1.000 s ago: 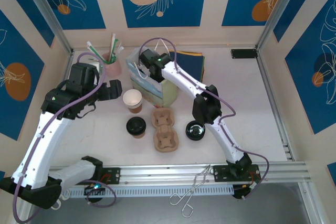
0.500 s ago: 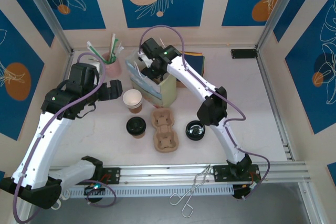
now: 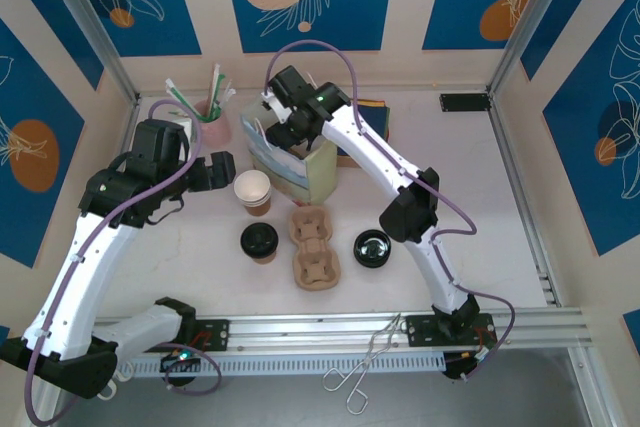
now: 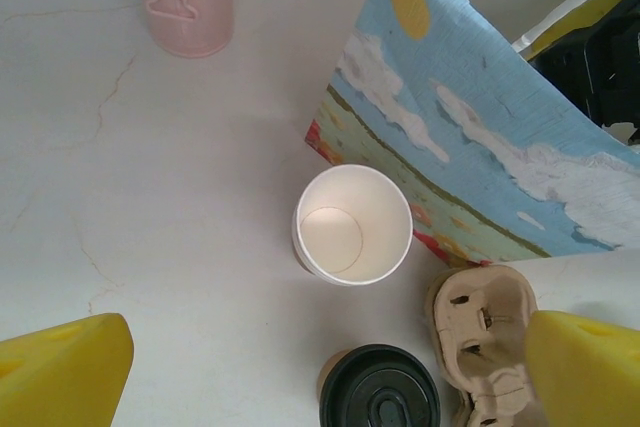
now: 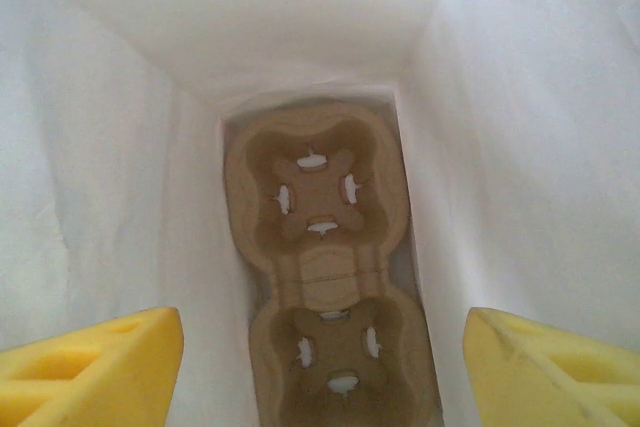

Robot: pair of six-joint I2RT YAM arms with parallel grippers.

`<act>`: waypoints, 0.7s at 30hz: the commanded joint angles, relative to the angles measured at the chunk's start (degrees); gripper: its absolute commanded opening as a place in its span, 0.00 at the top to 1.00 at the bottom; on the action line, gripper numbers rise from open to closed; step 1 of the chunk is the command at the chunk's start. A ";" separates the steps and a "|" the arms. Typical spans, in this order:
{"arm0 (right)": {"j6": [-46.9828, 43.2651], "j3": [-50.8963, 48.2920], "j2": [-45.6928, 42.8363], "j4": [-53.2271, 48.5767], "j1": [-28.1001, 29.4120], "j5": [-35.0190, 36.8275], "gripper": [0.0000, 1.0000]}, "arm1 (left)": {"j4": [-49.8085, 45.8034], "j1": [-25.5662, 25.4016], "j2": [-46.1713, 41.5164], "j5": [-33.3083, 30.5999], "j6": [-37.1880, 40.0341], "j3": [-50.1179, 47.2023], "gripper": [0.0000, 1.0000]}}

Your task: Pack the takeout coffee

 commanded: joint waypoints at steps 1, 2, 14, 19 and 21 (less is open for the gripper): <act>1.10 1.42 -4.68 -0.14 0.63 0.60 0.25 | 1.27 0.76 -0.57 1.78 -0.87 -0.88 0.00; 1.38 1.44 -5.19 -0.02 0.63 0.68 0.25 | 1.47 0.79 -0.54 2.01 -1.00 -1.01 0.00; 4.42 0.15 -11.86 1.50 0.64 3.37 0.19 | 2.27 0.78 0.00 3.99 -2.23 -1.37 0.00; 6.22 -5.10 -17.11 4.19 0.64 3.73 0.08 | 2.66 0.76 0.55 4.63 -2.42 -1.46 0.00; 6.79 -8.14 -19.84 5.66 0.63 3.48 0.01 | 2.90 0.81 0.85 5.05 -2.67 -1.61 0.00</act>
